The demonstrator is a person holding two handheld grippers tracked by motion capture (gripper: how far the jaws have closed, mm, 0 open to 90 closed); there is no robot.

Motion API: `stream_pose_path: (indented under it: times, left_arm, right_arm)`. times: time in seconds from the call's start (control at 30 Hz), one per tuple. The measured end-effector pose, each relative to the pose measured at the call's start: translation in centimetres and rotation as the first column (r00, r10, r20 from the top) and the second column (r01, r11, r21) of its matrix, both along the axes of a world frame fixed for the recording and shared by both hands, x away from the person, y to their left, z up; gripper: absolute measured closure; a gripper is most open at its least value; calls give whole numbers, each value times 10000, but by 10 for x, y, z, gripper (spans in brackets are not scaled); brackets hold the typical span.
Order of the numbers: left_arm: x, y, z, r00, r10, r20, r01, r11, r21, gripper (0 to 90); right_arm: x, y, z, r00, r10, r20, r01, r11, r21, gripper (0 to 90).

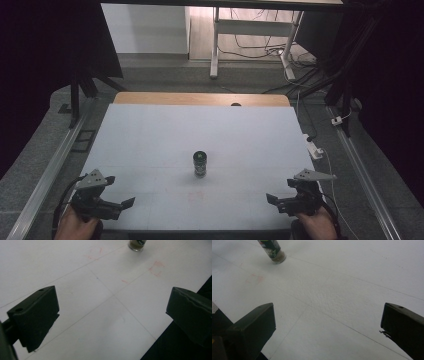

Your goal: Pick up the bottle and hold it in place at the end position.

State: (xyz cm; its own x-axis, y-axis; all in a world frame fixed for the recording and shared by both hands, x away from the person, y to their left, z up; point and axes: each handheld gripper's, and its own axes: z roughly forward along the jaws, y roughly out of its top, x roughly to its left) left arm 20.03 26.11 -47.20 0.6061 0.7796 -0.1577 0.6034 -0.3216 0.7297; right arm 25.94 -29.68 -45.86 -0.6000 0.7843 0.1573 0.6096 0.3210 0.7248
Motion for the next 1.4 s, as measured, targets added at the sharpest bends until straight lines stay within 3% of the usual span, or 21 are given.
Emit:
stream_pose_path:
  times: [0.2,0.43,0.6,0.93,1.1,1.4]
  left_arm:
    - [4,-6,0,9992,-400,62,400,9992,-62,0]
    - [12,-13,-2,9956,-858,377,874,9953,-412,0]
    - [17,-19,-4,9949,-918,428,938,9945,-464,0]
    - [33,-37,-11,9894,-1437,205,1447,9878,-580,0]
    - [40,-48,-14,9855,-1687,193,1694,9847,-412,0]
    - [58,-69,-17,9856,-1678,219,1685,9849,-405,0]
  right_arm:
    - [0,0,0,10000,15,-12,-15,10000,-36,0]
    - [0,1,0,10000,34,-12,-34,10000,-70,0]
    - [0,1,0,10000,47,-45,-47,10000,-75,0]
    - [1,2,-1,9999,80,-82,-81,9999,-117,0]
    - [1,2,-1,9999,94,-109,-96,9998,-155,0]
    - [1,3,-1,9999,121,-116,-123,9997,-193,0]
